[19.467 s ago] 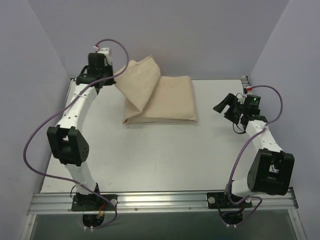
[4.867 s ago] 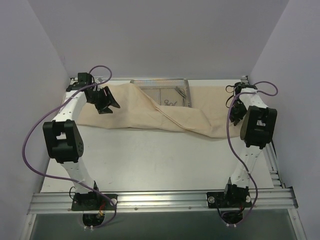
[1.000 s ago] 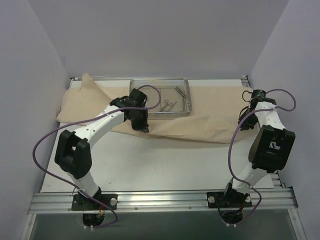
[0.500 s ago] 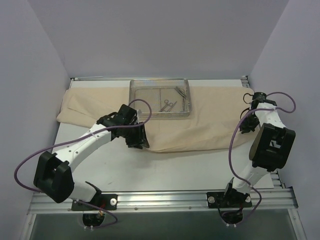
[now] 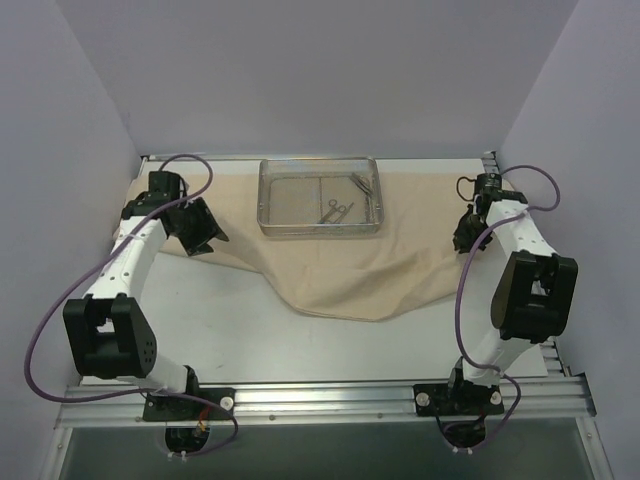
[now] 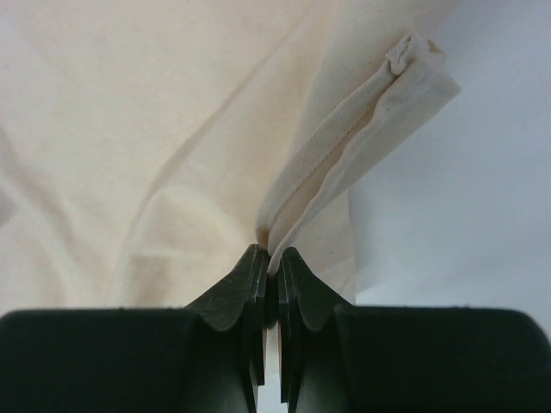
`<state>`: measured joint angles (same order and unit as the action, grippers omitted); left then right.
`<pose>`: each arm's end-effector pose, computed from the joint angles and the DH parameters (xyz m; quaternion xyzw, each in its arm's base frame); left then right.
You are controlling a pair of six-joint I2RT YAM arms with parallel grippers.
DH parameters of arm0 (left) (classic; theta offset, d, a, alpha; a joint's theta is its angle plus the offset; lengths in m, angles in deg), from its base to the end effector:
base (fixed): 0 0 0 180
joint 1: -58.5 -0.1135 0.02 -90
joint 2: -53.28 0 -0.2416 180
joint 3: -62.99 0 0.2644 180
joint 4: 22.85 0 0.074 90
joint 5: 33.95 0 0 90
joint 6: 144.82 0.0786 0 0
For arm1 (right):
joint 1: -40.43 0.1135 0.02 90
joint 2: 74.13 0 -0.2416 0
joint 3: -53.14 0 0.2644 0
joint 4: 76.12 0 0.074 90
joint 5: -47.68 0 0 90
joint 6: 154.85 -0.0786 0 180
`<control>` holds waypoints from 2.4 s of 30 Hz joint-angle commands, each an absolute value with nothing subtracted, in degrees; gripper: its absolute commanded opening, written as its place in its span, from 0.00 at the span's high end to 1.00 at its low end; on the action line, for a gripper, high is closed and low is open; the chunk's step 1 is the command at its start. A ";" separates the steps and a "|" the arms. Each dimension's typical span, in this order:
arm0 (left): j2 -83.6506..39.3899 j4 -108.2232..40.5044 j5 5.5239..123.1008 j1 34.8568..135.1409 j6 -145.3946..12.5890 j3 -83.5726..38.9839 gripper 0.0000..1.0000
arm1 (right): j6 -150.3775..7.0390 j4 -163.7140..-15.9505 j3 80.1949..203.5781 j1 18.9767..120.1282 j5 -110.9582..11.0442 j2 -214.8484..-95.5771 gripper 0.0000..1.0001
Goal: Open and lay out the surgical kit
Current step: Open the surgical kit at the center of the board.
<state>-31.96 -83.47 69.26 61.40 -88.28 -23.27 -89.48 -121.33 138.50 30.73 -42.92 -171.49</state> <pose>0.3391 -0.0352 0.2291 -0.2235 0.9327 -0.1867 0.2128 0.3867 -0.0653 0.1699 0.2817 0.9170 0.0417 0.2792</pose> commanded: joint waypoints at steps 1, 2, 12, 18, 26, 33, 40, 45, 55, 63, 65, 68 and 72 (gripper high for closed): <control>-35.66 -81.76 71.17 53.08 -86.99 -26.23 0.43 | -89.99 -122.90 140.34 31.99 -45.83 -169.23 0.99; -37.58 -80.62 70.65 52.01 -86.73 -27.02 0.43 | -90.17 -122.90 140.52 32.25 -46.18 -169.32 0.99; -56.13 -80.53 68.25 44.53 -82.86 -43.19 0.44 | -91.05 -122.20 139.20 33.66 -48.47 -169.84 0.97; -64.14 -82.02 66.25 44.26 -85.22 -49.26 0.42 | -89.99 -122.81 141.92 33.57 -47.41 -171.51 0.96; -70.02 -80.61 64.85 44.17 -85.94 -53.04 0.40 | -90.08 -123.07 143.59 33.31 -47.68 -172.57 0.96; -74.34 -82.54 63.43 44.09 -86.72 -56.21 0.39 | -90.17 -123.25 144.30 32.60 -47.41 -173.36 0.96; -76.98 -83.86 62.64 44.00 -87.87 -56.74 0.39 | -90.26 -123.16 144.47 32.16 -47.24 -173.62 0.96; -79.44 -82.29 63.08 43.56 -88.83 -57.35 0.46 | -90.08 -123.25 144.74 32.16 -46.97 -173.89 0.96; -83.13 -81.58 64.40 43.38 -87.87 -61.92 0.58 | -89.46 -124.04 145.27 32.16 -46.27 -173.54 0.96; -82.78 -82.02 64.58 43.38 -87.08 -63.33 0.83 | -89.73 -124.04 145.09 32.34 -46.80 -173.10 0.97; -82.69 -81.93 64.84 43.38 -87.25 -63.33 0.90 | -89.81 -124.04 145.18 32.34 -46.80 -173.10 0.97; -81.64 -81.58 65.28 43.47 -88.13 -62.72 0.92 | -89.82 -124.04 145.44 32.69 -46.97 -173.18 0.97; -80.84 -80.52 65.28 43.47 -88.83 -62.36 0.84 | -90.17 -123.78 145.18 32.95 -47.15 -173.36 0.97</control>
